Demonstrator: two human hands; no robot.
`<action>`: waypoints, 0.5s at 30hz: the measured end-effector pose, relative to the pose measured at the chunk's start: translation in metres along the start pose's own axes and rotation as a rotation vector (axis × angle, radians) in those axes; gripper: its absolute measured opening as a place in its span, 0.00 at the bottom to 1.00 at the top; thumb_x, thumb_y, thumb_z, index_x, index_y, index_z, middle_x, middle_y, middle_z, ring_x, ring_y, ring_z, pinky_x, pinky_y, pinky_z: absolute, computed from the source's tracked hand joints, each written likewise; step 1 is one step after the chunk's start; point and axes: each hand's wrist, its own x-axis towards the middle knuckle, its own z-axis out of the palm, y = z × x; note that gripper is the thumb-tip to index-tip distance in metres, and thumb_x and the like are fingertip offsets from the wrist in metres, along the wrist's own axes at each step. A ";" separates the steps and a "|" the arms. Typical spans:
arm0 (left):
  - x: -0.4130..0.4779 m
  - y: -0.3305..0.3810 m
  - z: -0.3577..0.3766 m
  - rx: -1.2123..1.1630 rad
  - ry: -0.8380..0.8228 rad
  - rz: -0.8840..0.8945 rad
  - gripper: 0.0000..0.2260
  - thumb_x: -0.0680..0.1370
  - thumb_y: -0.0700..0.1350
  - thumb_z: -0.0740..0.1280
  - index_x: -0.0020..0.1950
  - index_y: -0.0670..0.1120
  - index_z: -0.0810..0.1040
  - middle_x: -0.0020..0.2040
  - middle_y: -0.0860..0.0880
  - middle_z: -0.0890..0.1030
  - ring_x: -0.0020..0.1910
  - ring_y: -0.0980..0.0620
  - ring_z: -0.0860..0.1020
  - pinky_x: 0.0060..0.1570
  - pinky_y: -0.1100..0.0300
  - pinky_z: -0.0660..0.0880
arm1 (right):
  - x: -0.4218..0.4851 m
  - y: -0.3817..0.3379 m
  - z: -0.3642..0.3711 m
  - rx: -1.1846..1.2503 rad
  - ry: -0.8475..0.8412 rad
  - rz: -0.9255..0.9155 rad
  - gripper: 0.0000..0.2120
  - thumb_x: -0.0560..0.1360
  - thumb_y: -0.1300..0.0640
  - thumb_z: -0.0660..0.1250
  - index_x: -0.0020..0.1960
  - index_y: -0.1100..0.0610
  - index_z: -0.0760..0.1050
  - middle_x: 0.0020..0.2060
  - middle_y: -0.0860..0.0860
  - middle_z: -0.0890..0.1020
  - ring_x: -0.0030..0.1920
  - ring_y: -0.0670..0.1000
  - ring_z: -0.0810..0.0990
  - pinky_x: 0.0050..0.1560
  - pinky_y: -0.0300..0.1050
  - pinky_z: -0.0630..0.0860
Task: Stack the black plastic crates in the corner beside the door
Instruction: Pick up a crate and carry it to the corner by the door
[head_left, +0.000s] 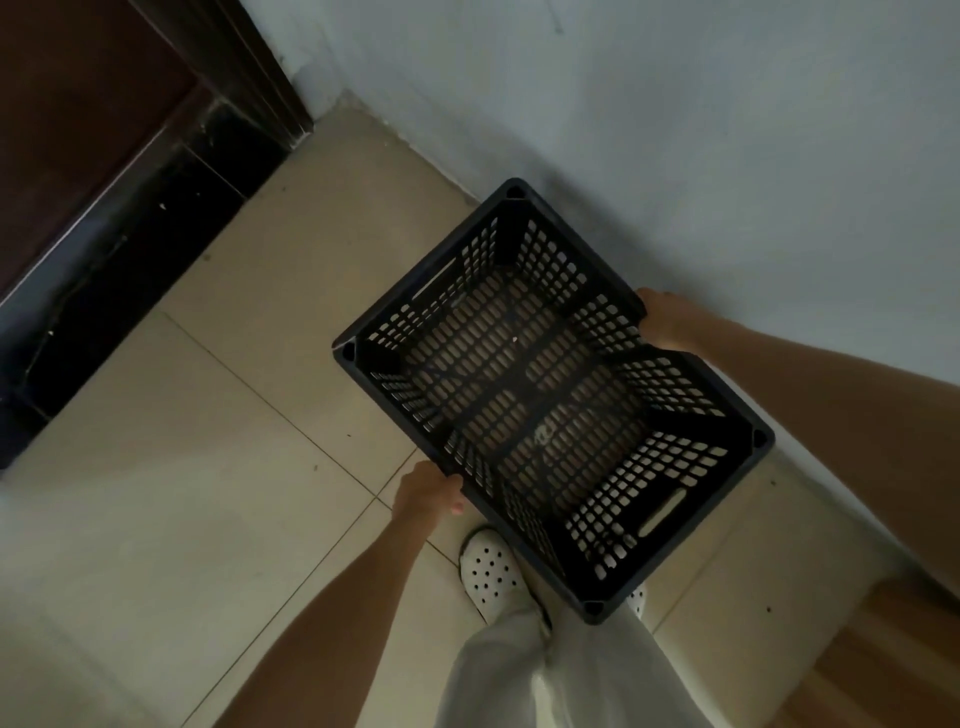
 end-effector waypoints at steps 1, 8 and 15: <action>-0.003 0.002 -0.004 0.052 -0.020 0.015 0.12 0.78 0.48 0.66 0.57 0.42 0.78 0.49 0.46 0.86 0.49 0.48 0.84 0.56 0.49 0.79 | -0.003 -0.001 -0.002 -0.004 -0.016 0.003 0.24 0.78 0.55 0.60 0.74 0.56 0.62 0.66 0.61 0.73 0.63 0.62 0.74 0.63 0.55 0.71; -0.051 0.044 -0.047 0.405 0.044 0.214 0.11 0.79 0.49 0.63 0.58 0.47 0.78 0.55 0.45 0.81 0.54 0.45 0.80 0.56 0.51 0.77 | -0.056 -0.035 -0.029 -0.139 0.026 -0.155 0.30 0.78 0.56 0.57 0.78 0.53 0.52 0.74 0.58 0.63 0.70 0.61 0.68 0.67 0.52 0.68; -0.166 0.053 -0.085 0.429 0.282 0.392 0.11 0.80 0.46 0.61 0.61 0.49 0.75 0.60 0.48 0.77 0.58 0.47 0.76 0.51 0.55 0.73 | -0.181 -0.088 -0.063 -0.322 0.060 -0.323 0.24 0.79 0.57 0.56 0.75 0.54 0.58 0.69 0.57 0.67 0.67 0.60 0.69 0.64 0.54 0.72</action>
